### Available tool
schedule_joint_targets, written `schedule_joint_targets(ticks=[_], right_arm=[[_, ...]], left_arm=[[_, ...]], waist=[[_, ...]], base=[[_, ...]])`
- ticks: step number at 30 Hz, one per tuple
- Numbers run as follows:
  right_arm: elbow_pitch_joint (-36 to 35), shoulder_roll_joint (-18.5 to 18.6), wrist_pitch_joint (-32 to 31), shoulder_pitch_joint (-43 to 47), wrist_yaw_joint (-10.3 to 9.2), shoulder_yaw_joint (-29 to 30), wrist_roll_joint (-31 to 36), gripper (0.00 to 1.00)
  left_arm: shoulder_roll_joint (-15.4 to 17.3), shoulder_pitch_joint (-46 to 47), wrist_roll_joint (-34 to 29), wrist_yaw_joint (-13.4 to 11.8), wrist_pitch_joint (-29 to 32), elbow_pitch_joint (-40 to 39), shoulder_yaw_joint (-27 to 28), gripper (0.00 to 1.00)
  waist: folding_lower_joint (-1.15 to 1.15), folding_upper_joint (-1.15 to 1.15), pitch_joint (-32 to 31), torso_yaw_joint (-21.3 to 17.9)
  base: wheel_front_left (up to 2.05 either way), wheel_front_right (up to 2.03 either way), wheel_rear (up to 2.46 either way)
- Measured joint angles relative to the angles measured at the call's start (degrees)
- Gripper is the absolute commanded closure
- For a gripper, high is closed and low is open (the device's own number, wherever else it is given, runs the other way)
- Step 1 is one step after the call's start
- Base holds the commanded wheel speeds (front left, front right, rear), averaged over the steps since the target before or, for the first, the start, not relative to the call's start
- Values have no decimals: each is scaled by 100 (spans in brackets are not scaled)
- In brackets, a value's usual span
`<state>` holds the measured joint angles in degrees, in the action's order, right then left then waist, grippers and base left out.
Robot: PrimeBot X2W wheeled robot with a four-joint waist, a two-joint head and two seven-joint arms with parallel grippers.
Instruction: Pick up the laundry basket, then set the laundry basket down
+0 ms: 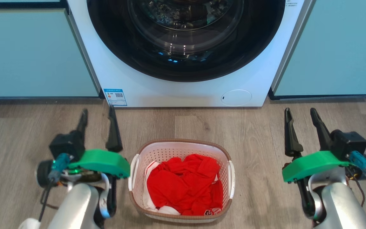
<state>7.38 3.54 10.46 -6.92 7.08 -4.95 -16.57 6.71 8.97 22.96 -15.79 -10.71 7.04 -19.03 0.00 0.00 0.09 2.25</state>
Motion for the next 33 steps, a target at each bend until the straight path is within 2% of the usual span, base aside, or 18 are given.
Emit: schedule_joint_targets(ticks=[4, 8, 11, 13, 17, 21, 24, 27, 30, 33], right_arm=[[-160, -1, 90, 1, 0, -46, 321, 0], [-256, -2, 178, 0, 0, -71, 567, 0], [-256, -3, 196, 1, 0, -71, 676, 0], [-202, -3, 234, 1, 0, -92, 771, 0], [178, -9, 312, 1, 0, -260, 1047, 0], [263, -10, 357, -13, 0, -263, 1200, 0], [309, -10, 385, -63, 0, -266, 1315, 0], [392, -10, 385, -138, 0, -267, 1313, 0], [570, -10, 385, -136, 0, -271, 1295, 0], [703, -10, 385, -136, 0, -289, 1245, 0]], left_arm=[[-123, -7, -590, -29, -87, -437, 322, 0], [-166, -8, -1111, -192, -151, -694, 324, 0], [-181, -34, -1246, -196, -197, -658, 315, 0], [-200, -90, -1272, -154, -207, -366, 303, 0], [-297, -218, -1285, 73, -275, 300, 399, 0], [-353, -177, -1345, 176, -354, 327, 519, 0], [-370, -177, -1417, 378, -376, 524, 524, 0], [-378, -180, -1194, 702, -376, 904, 502, 0], [-381, -180, -932, 871, -376, 1181, 486, 0], [-382, -176, -909, 924, -376, 1285, 477, 0]], waist=[[0, 0, 25, -3], [0, 0, 48, -4], [0, 0, 49, -3], [0, 0, 40, -1], [0, 0, 12, -29], [0, 0, 9, -35], [0, 0, 4, -38], [0, 0, -10, -39], [0, 0, -16, -39], [0, 0, -13, -35]], base=[[0, 0, 0], [0, 0, 0], [0, 0, 0], [0, 0, 0], [0, 0, 0], [0, 0, 0], [0, 0, 0], [0, 0, 0], [0, 0, 0], [0, 0, 0]])
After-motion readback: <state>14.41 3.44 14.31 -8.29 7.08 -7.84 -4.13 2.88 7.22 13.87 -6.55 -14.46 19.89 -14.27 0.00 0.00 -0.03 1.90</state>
